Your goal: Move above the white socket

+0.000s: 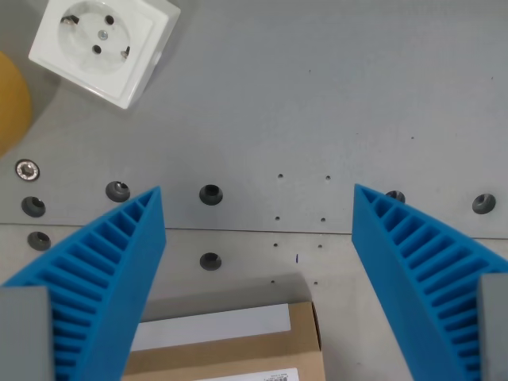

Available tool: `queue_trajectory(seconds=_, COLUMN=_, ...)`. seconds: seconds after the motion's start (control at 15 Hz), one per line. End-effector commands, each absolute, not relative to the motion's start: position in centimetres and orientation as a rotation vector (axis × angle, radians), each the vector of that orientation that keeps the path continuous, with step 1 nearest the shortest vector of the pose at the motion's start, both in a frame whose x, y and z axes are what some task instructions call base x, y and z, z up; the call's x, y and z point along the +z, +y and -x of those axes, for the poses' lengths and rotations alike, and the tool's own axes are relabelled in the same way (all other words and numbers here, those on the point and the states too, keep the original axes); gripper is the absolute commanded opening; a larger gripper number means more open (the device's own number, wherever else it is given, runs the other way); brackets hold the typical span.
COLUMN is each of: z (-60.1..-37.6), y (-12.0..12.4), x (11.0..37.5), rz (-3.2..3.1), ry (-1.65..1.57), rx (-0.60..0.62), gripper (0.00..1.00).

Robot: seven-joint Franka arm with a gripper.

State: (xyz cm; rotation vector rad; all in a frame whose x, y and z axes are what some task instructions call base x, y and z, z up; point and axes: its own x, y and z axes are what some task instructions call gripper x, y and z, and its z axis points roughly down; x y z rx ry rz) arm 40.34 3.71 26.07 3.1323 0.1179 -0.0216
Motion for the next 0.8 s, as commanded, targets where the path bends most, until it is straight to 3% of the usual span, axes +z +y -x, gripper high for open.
queue_trajectory(seconds=0.07, z=-40.37, y=3.71, x=26.31, rz=-3.132, ry=0.118, rx=-0.012, gripper=1.0)
queue_trajectory(seconds=0.8, z=-40.56, y=4.11, x=25.92, rz=-3.124, ry=0.278, rx=0.002, gripper=1.0)
